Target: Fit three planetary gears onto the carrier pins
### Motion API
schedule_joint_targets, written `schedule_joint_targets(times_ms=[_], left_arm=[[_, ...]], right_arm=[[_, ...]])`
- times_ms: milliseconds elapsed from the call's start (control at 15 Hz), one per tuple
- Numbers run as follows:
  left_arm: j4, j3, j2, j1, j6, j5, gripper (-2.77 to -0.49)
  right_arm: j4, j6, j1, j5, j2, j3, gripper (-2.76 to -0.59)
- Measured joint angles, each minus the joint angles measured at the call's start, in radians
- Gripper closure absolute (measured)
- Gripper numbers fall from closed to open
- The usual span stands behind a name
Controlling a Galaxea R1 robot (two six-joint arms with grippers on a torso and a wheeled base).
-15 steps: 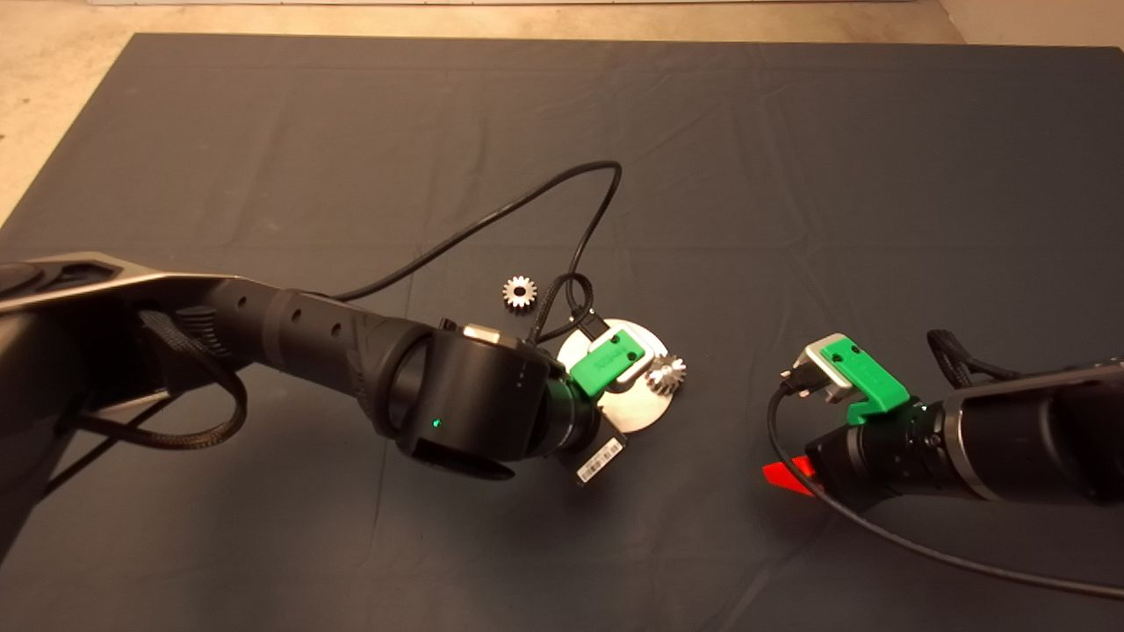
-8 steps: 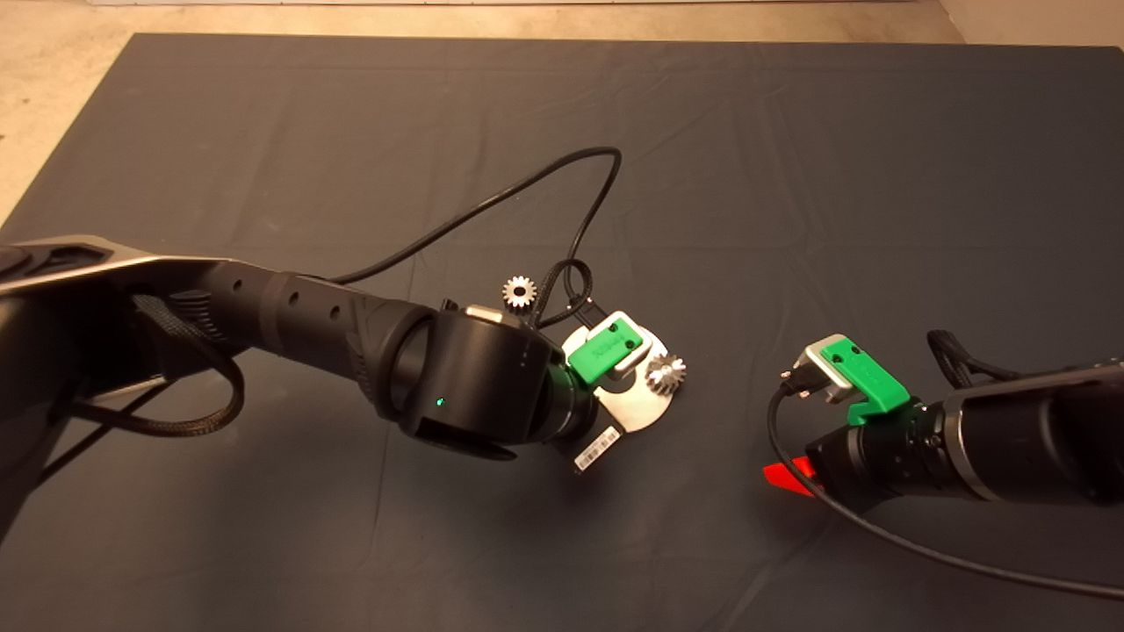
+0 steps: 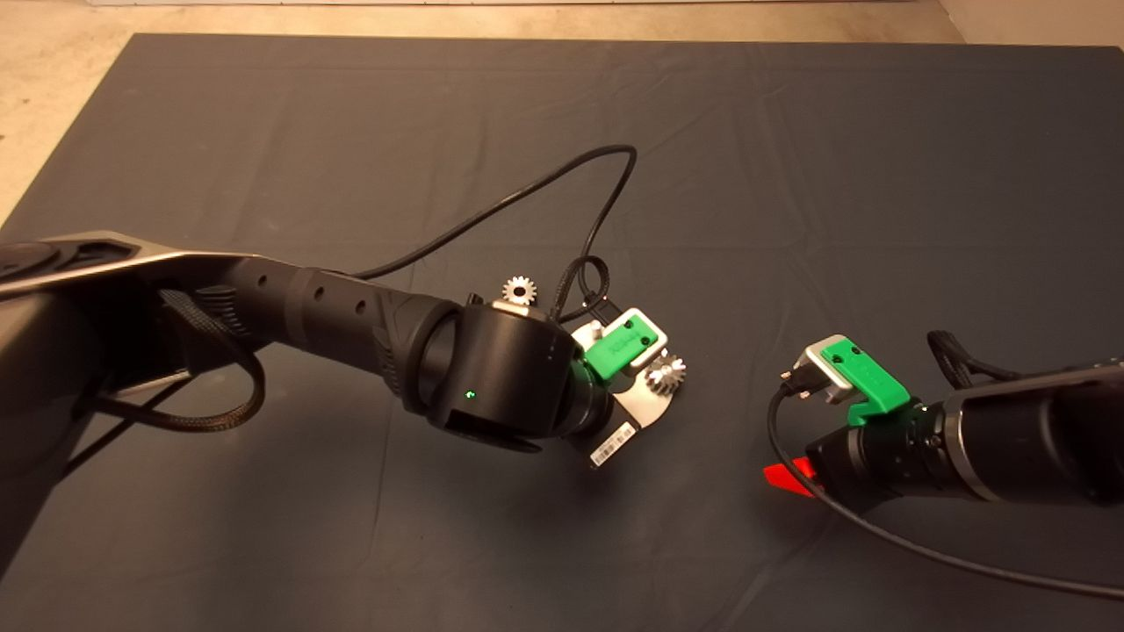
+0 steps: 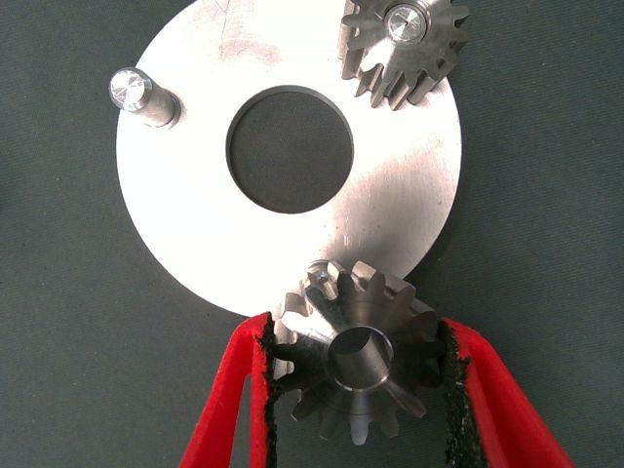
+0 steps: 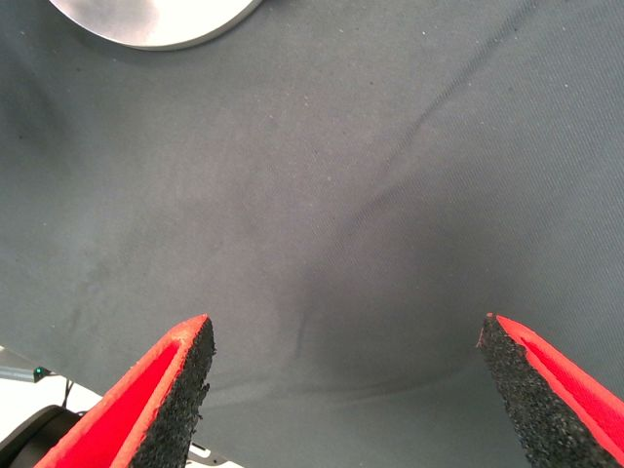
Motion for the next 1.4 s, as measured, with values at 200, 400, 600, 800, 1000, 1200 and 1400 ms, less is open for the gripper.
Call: schedule_joint_targets(times_ms=[200,400,600,800,1000,1200,1400], left_arm=[[0.000,-0.004,0.003,0.000,0.000,0.000,-0.78],[0.001,-0.005,0.005,0.000,0.000,0.000,-0.78],[0.001,-0.005,0.011,0.001,0.000,0.000,-0.78],[0.004,-0.021,0.015,0.010,0.003,0.000,-0.78],[0.014,-0.034,0.024,0.011,0.014,0.000,-0.78],[0.021,-0.040,0.025,0.031,0.024,0.000,-0.78],[0.022,-0.047,0.027,0.031,0.026,0.000,-0.78]], right_arm=[[0.000,0.000,0.000,0.000,0.000,0.000,-2.02],[0.000,0.000,0.000,0.000,0.000,0.001,-2.02],[0.000,0.000,0.000,0.000,0.000,0.002,-2.02],[0.000,0.000,0.000,0.000,0.000,0.002,-2.02],[0.000,0.000,0.000,0.000,0.000,0.002,-2.02],[0.000,0.000,0.000,0.000,0.000,0.003,-2.02],[0.000,0.000,0.000,0.000,0.000,0.003,-2.02]])
